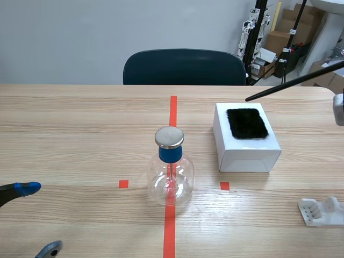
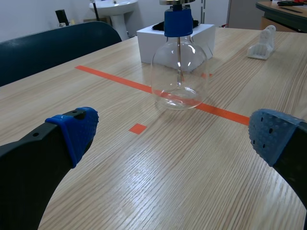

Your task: Do the electroscope experiment. rub the rod on the fur

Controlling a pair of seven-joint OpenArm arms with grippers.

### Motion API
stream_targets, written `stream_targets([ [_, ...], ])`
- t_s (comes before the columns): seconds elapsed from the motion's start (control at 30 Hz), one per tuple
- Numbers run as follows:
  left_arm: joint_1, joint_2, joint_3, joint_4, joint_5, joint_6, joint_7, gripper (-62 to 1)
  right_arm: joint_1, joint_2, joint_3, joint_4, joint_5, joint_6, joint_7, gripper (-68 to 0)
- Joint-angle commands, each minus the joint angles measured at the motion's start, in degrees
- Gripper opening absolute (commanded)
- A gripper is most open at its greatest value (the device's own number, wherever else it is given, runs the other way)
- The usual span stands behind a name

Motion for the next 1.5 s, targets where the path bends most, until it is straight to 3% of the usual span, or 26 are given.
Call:
stream_targets([
  [0.0,-0.2,-0.3,0.0,0.8,-1.0,-0.1,-2.9,1.4,1.6,2.6,-0.9,0.5,0.7,-0.6,-2.0,-67.7],
  [0.17,-0.2,-0.3,0.0,0.8,-1.0,-0.1,-2.9,1.4,1.6,6.7,-6.2,0.5,4.8,-0.7,-8.0,-67.7],
  [0.27,-0.2,-0.3,0.0,0.8,-1.0,-0.1,-2.9,1.4,1.6,7.0,-6.9,0.5,6.7,-0.6,-11.9,-67.7],
  [0.5,-0.2,-0.3,0.0,0.8,-1.0,-0.1,-2.9,1.4,1.4,7.1,-8.7,0.5,7.5,0.0,-14.7,-67.7],
  [0.87,-0.2,-0.3,0.0,0.8,-1.0,-0.1,-2.9,1.4,6.2,5.8,-13.8,0.4,8.1,3.9,-14.5,-67.8],
  [1.03,-0.2,-0.3,0.0,0.8,-1.0,-0.1,-2.9,1.4,8.0,4.1,-15.3,0.0,7.9,8.5,-14.8,-67.8],
  [1.47,-0.2,-0.3,0.0,0.8,-1.0,-0.1,-2.9,1.4,9.4,1.9,-15.7,-2.8,7.3,11.3,-14.0,-67.7],
])
